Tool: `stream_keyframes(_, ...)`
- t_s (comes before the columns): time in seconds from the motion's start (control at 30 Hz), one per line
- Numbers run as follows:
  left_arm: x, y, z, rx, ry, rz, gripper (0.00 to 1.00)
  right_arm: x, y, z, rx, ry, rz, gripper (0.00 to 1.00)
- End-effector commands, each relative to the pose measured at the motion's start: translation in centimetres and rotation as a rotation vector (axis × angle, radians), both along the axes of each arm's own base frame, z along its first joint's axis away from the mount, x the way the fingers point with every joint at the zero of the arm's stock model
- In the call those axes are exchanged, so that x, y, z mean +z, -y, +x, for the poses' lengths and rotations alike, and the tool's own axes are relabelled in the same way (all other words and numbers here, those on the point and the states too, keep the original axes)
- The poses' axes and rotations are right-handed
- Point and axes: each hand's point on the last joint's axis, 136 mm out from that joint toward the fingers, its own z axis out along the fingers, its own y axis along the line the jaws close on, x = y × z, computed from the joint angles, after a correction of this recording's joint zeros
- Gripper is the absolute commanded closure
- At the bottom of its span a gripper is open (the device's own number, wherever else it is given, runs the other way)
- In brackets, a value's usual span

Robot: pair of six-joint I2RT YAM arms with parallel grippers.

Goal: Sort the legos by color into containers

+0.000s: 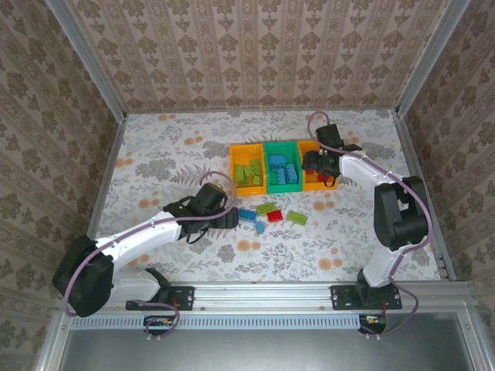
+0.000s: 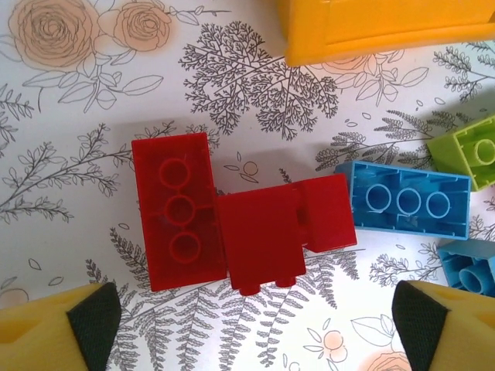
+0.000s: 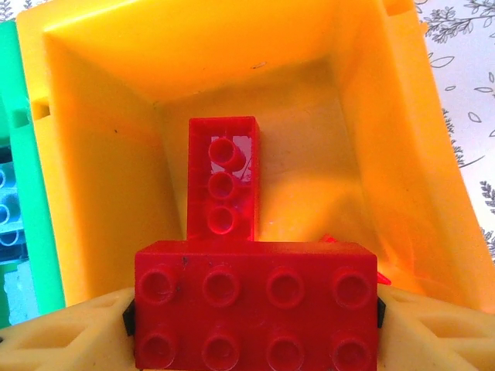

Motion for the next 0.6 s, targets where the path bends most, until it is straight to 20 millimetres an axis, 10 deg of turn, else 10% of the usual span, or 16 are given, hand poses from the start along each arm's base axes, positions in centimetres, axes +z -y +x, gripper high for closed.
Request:
stream_keyframes(0.0,-0.1,0.2,-0.4,0.012,-0.019,-0.022,0.14,0.2,-0.5,-0.4,0.018,-0.017,0.019,0.27)
stream_keyframes(0.57,-1.1,0.1,-0.1,0.039,-0.025,0.014,0.23,4.5,-4.3,-2.0,0.174,0.11,0.012,0.2)
